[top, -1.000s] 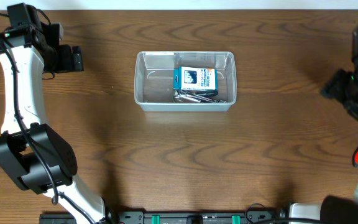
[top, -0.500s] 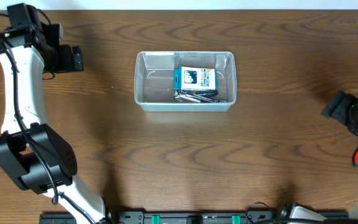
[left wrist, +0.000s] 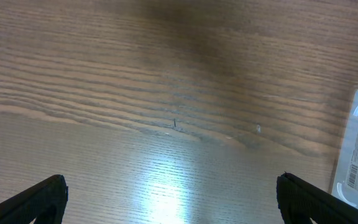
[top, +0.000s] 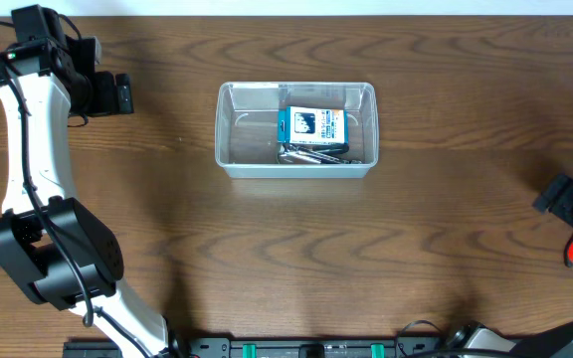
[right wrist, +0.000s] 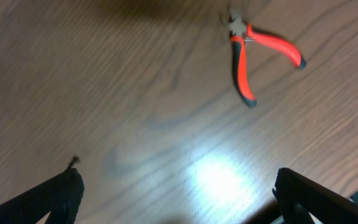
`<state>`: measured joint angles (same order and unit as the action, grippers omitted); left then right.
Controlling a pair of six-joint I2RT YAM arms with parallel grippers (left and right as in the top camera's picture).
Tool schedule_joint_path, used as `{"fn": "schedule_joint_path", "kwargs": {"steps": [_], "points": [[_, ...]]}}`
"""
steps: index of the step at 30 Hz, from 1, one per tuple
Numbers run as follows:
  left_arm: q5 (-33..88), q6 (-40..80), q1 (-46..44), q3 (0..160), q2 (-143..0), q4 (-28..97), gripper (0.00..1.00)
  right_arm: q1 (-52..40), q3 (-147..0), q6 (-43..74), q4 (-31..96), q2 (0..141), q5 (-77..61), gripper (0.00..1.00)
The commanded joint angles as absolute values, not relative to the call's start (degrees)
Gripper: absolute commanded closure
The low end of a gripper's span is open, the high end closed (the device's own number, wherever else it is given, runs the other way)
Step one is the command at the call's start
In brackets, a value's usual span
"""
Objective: Pack container
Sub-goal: 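Lower the open right gripper over the red-handled pliers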
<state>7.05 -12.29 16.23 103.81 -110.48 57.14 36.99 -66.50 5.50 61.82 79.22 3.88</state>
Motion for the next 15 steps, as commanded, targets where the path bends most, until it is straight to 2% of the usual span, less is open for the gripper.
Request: {"fn": "schedule_joint_path", "kwargs": {"steps": [1, 15], "points": [[6.4, -12.8, 16.4, 103.4, -110.9, 57.3, 0.02, 38.6, -64.6, 2.0, 59.7, 78.8, 4.6, 0.01], [6.4, -12.8, 16.4, 103.4, -110.9, 57.3, 0.02, 39.0, -64.1, 0.6, 58.7, 84.1, 4.1, 0.03]]}}
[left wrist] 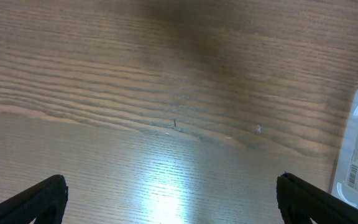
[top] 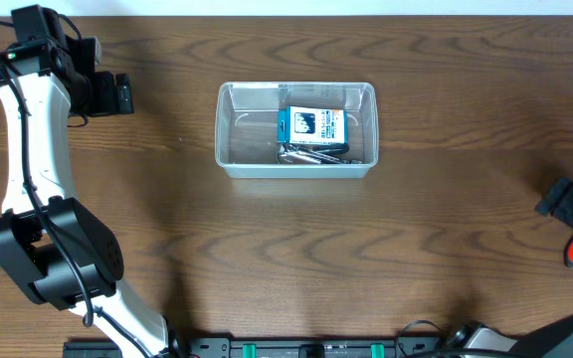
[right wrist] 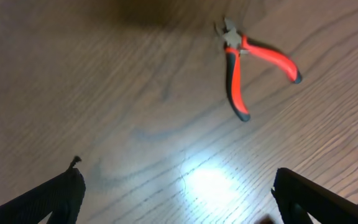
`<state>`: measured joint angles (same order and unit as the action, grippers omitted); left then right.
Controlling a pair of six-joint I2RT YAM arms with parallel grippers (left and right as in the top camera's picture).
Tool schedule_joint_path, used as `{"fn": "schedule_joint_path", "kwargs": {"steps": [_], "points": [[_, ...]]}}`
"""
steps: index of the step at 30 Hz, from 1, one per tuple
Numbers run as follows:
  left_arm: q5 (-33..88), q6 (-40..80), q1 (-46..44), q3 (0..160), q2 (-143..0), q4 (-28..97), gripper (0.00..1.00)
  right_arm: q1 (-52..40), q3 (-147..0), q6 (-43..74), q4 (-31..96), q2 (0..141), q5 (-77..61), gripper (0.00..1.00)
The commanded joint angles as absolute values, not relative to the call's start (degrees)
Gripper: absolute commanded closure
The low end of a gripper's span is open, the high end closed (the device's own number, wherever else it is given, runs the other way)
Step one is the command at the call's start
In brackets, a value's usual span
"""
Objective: Pack container
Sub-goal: 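Lower the open right gripper over the red-handled pliers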
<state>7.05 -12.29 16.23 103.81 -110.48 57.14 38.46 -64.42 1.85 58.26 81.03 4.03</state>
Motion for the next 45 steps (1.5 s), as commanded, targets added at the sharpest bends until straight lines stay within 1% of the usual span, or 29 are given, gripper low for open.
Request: {"fn": "schedule_joint_path", "kwargs": {"steps": [1, 8, 11, 22, 31, 43, 44, 45], "points": [[6.4, -12.8, 16.4, 103.4, -110.9, 57.3, 0.02, 39.0, -64.1, 0.5, 58.8, 85.6, 4.1, 0.02], [6.4, -12.8, 16.4, 103.4, -110.9, 57.3, 0.02, 39.0, -64.1, 0.5, 57.5, 94.9, 4.1, 0.01], [6.4, -12.8, 16.4, 103.4, -110.9, 57.3, 0.02, 39.0, -64.1, -0.3, 56.0, 96.6, 4.0, 0.01], [6.4, -12.8, 16.4, 103.4, -110.9, 57.3, 0.02, 39.8, -64.4, -8.7, 51.2, 96.8, 4.1, 0.01], [6.4, -12.8, 16.4, 103.4, -110.9, 57.3, 0.02, 43.9, -65.0, -9.0, 50.1, 96.8, 3.3, 0.01], [6.4, -12.8, 16.4, 103.4, -110.9, 57.3, 0.02, 46.6, -65.3, -9.6, 49.0, 97.1, 3.1, 0.02], [6.4, -12.8, 16.4, 103.4, -110.9, 57.3, 0.03, 46.8, -65.3, -9.8, 49.0, 97.3, 3.1, 0.01], [6.4, -12.8, 16.4, 103.4, -110.9, 57.3, 0.02, 46.9, -65.3, -9.9, 48.9, 97.7, 2.9, 0.01]]}}
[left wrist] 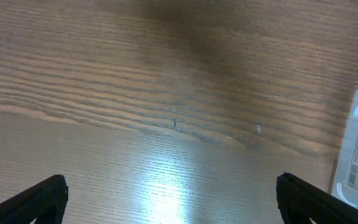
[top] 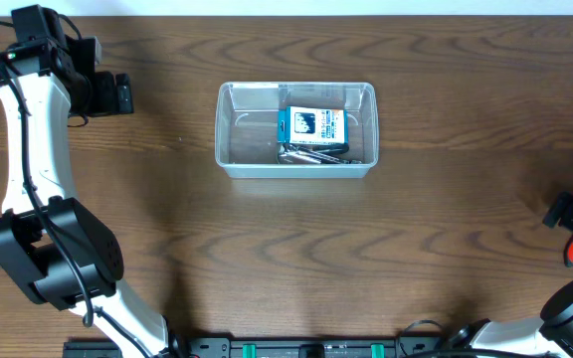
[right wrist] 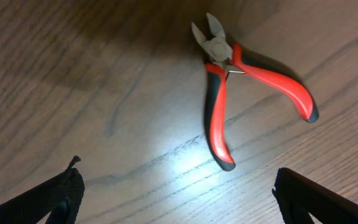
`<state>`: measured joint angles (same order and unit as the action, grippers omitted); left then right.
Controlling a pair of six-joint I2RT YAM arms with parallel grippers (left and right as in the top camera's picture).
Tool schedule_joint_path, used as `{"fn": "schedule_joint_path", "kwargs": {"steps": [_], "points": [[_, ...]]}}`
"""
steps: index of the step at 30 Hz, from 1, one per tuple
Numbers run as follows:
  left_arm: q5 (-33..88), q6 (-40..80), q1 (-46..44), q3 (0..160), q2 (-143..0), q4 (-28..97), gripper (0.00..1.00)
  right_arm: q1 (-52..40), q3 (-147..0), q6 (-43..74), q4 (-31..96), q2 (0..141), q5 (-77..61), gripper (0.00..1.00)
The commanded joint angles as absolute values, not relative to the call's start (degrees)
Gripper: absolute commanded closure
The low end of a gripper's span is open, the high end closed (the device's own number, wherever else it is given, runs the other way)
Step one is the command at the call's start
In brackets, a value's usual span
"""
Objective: Pack container
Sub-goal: 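Lower the open right gripper over the red-handled pliers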
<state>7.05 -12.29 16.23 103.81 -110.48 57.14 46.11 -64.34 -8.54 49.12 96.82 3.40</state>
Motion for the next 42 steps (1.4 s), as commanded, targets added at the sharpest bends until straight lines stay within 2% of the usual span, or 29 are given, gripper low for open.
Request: {"fn": "schedule_joint_path", "kwargs": {"steps": [1, 13, 42], "points": [[6.4, -12.8, 16.4, 103.4, -110.9, 57.3, 0.02, 46.9, -65.3, -9.9, 48.8, 98.4, 2.7, 0.01], [6.4, -12.8, 16.4, 103.4, -110.9, 57.3, 0.02, 46.9, -68.8, -10.5, 49.2, 106.7, 2.7, 0.01], [6.4, -12.8, 16.4, 103.4, -110.9, 57.3, 0.02, 46.9, -69.3, -13.8, 46.7, 110.7, 1.4, 0.01]]}}
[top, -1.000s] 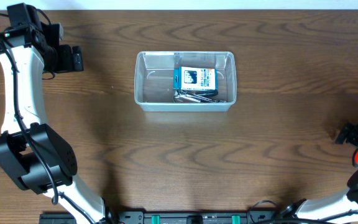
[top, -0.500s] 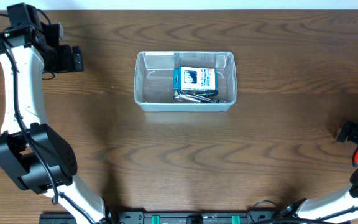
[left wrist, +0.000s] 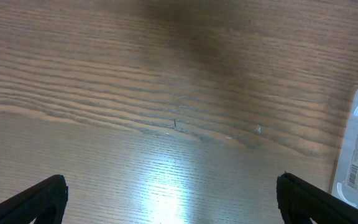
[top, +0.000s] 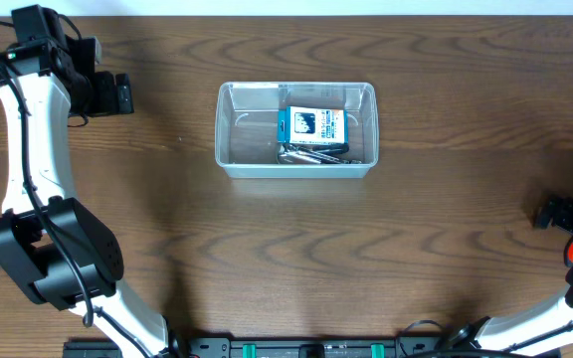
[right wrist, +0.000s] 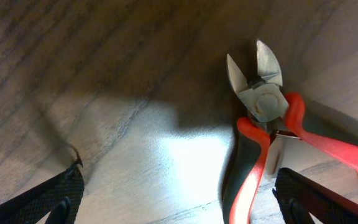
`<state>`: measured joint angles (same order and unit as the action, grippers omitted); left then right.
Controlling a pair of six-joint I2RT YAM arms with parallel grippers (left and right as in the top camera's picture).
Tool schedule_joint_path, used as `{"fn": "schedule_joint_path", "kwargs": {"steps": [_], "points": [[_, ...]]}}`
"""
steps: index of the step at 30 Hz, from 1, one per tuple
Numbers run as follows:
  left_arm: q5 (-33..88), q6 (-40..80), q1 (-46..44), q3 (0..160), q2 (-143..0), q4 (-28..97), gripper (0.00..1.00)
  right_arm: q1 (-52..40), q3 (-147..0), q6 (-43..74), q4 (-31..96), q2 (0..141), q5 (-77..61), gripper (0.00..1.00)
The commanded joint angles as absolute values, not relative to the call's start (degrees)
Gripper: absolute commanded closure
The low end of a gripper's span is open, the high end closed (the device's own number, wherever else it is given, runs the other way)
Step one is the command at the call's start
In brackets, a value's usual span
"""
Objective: Pack container
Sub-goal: 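Lower the open right gripper over the red-handled pliers, then close the right gripper on the pliers and lift them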
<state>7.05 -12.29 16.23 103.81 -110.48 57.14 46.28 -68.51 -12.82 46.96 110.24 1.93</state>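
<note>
A clear plastic container (top: 296, 129) stands mid-table, holding a blue and white box (top: 313, 124) and some metal pieces (top: 311, 152). Red and black cutting pliers (right wrist: 263, 102) lie flat on the table at the far right edge (top: 571, 251). My right gripper (right wrist: 179, 205) hangs low over them, open, with the black and red handle (right wrist: 244, 193) lying between its fingers (right wrist: 55, 199). The other handle runs off to the right. My left gripper (left wrist: 173, 205) is open over bare wood at the far left (top: 117, 94), with the container's corner at its right.
The wooden table (top: 296, 249) spreads between the container and both arms. The left arm's base (top: 53, 249) stands at the near left. The right gripper (top: 557, 212) works close to the table's right edge.
The right gripper has come down closer to the pliers: they look much larger and one handle now lies between its open fingers. The left arm has not moved.
The pliers first showed small at the top of the right wrist view, the gripper open and high. At each later moment they were nearer and larger. Now the gripper's fingers straddle one handle. The container, its contents and the left arm stayed put.
</note>
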Motion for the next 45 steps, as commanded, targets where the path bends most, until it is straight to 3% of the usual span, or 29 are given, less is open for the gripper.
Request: {"fn": "schedule_joint_path", "kwargs": {"steps": [1, 9, 21, 32, 38, 45], "points": [[6.4, -12.8, 16.4, 103.4, -110.9, 57.3, 0.02, 46.9, -69.3, -13.8, 46.7, 110.7, 1.4, 0.01], [6.4, -12.8, 16.4, 103.4, -110.9, 57.3, 0.02, 46.9, -69.3, -13.8, 46.3, 110.7, 1.4, 0.01], [6.4, -12.8, 16.4, 103.4, -110.9, 57.3, 0.02, 46.9, -69.3, -13.8, 46.3, 110.7, 1.4, 0.31], [6.4, -12.8, 16.4, 103.4, -110.9, 57.3, 0.02, 46.9, -69.3, -13.8, 46.3, 110.7, 1.4, 0.44], [6.4, -12.8, 16.4, 103.4, -110.9, 57.3, 0.02, 46.9, -69.3, -13.3, 46.3, 110.7, 1.4, 0.46], [6.4, -12.8, 16.4, 103.4, -110.9, 57.3, 0.02, 46.9, -69.3, -12.9, 46.3, 110.7, 1.4, 0.62]]}}
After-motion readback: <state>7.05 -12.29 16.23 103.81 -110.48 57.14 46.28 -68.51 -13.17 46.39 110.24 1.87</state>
